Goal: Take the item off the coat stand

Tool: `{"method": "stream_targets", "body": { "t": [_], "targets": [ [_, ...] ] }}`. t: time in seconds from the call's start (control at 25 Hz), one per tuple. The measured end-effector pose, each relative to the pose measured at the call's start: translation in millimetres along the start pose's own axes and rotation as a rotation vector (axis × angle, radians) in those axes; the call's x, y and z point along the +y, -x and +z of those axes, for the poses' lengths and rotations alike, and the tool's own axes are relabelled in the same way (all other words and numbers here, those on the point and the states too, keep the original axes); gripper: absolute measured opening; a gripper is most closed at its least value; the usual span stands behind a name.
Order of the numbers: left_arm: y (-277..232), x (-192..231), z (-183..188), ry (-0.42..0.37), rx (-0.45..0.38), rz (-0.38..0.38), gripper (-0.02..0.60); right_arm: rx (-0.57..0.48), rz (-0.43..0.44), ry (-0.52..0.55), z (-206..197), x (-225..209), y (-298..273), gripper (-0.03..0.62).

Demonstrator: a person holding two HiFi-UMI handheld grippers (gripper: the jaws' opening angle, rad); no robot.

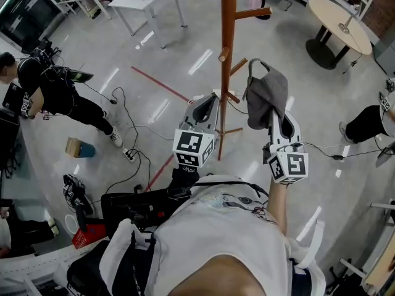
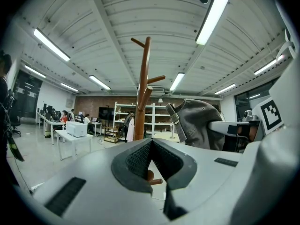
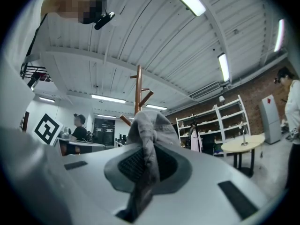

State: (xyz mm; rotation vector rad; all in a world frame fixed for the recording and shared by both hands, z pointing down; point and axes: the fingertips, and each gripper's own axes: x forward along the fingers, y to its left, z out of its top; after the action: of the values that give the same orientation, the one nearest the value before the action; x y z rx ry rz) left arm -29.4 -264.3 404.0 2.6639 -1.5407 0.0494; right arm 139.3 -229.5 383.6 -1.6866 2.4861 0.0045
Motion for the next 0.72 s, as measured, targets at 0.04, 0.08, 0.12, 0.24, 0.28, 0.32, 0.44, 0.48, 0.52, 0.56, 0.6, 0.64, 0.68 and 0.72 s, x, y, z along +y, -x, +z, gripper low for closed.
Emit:
{"method": "stream_targets", "body": {
  "t": [0.04, 0.08, 0.12, 0.24, 0.28, 0.32, 0.44, 0.48, 0.52, 0.56, 0.6, 0.64, 0.68, 0.72],
  "targets": [
    [0.2, 0.6, -0.1, 0.000, 0.000, 0.002, 0.003, -0.001, 0.000, -0.001, -0.2, -0.2, 0.0, 0.020],
    [0.3, 1.2, -0.2, 0.000, 0.000, 0.003, 0.003, -0.003, -0.001, -0.001, -0.3, -0.1, -0.3, 0.020],
    [0.6, 1.8, -0.3, 0.000, -0.001, 0.003, 0.003, -0.004, -0.001, -0.001, -0.3, 0.2, -0.7, 0.020],
    [1.1, 1.6, 0.2, -0.001, -0.002, 0.003, 0.003, -0.006, -0.002, 0.001, 0.3, 0.7, -1.4, 0.018],
    [0.9, 1.1, 0.8, -0.001, -0.003, 0.003, 0.003, -0.007, -0.002, 0.001, 0.6, 0.2, -1.3, 0.018],
    [0.8, 0.7, 1.4, -0.001, -0.003, 0.004, 0.003, -0.007, -0.001, 0.000, 0.8, -0.4, -1.1, 0.018],
    [1.5, 1.0, 1.9, -0.001, -0.002, 0.008, 0.003, -0.008, -0.003, -0.004, 1.1, -1.5, -0.8, 0.018],
    [1.8, 1.5, 1.6, -0.002, 0.000, 0.009, 0.003, -0.009, -0.003, -0.007, 0.8, -1.4, -1.0, 0.018],
    [2.1, 2.1, 1.3, -0.002, 0.001, 0.011, 0.003, -0.009, -0.003, -0.008, 0.4, -1.2, -1.4, 0.018],
    [2.1, 2.6, 0.9, -0.002, 0.002, 0.012, 0.003, -0.010, -0.003, -0.007, 0.2, -1.0, -1.8, 0.018],
    [2.0, 2.8, 0.5, -0.002, 0.003, 0.013, 0.003, -0.010, -0.002, -0.006, -0.1, -1.0, -2.2, 0.018],
    [1.9, 2.7, 0.1, -0.002, 0.004, 0.014, 0.003, -0.011, -0.002, -0.007, -0.4, -1.3, -2.4, 0.018],
    [1.9, 2.5, -0.2, -0.003, 0.005, 0.015, 0.003, -0.011, -0.003, -0.008, -0.7, -1.7, -2.3, 0.018],
    [2.3, 2.3, -0.4, -0.003, 0.005, 0.016, 0.003, -0.010, -0.003, -0.009, -0.9, -1.9, -2.0, 0.018]
  ]
}}
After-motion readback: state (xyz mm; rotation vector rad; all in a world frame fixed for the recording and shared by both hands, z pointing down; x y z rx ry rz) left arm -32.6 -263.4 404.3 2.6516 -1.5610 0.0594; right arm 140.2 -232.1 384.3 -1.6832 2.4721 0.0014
